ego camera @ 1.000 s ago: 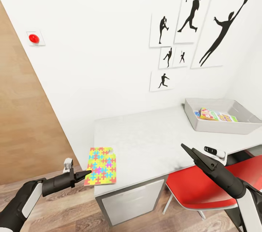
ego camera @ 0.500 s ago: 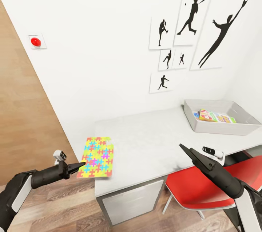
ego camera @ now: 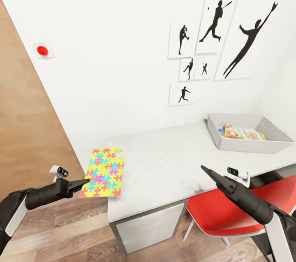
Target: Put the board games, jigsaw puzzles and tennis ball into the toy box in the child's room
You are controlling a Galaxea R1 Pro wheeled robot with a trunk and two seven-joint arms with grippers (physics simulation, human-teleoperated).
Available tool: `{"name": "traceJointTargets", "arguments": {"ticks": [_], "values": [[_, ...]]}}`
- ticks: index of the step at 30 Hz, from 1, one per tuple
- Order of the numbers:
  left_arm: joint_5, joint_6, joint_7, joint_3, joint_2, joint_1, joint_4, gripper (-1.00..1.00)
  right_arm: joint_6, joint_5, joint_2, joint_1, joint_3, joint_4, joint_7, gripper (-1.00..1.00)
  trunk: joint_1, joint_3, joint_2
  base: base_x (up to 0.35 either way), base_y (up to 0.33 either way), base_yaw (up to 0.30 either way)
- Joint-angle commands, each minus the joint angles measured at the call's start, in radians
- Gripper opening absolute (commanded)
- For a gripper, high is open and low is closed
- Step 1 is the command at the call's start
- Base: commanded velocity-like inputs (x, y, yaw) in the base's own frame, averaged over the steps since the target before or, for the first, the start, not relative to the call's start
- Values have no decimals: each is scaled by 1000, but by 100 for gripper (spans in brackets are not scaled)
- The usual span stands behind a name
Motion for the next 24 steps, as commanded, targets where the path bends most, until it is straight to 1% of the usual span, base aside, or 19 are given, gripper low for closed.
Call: {"name": "traceJointTargets", "arguments": {"ticks": [1, 2, 7, 9, 14, 19, 24], "values": [[1, 11, -4, 0, 1, -1, 0, -100, 7, -3, -2, -1, -1, -1, 1, 100, -4, 2, 6, 0, 0, 0], [1, 11, -4, 0, 2, -1, 0, -100, 7, -3, -3, -1, -1, -2, 1, 100, -8, 5, 13, 0, 0, 0], [1, 11, -6, 0, 24, -1, 0, -100, 7, -3, -6, -1, -2, -6, 9, 100, -27, 27, 48, -5, 0, 0], [1, 11, -7, 0, 30, -1, 0, -100, 8, -4, -6, -1, -3, -8, 13, 100, -34, 36, 62, -141, 0, 0], [1, 11, -10, 0, 36, -1, 0, -100, -17, -4, -8, 0, -11, -8, 23, 100, -54, 59, 97, -173, 0, -26], [1, 10, -27, 0, 37, -1, 0, -100, -36, -4, -8, 0, -20, -9, 70, 100, -73, 83, 132, -32, 0, -110], [1, 9, -30, 0, 38, -1, 0, -100, -38, -5, -8, 0, -22, -9, 82, 100, -92, 106, 167, -4, 0, -148]]}}
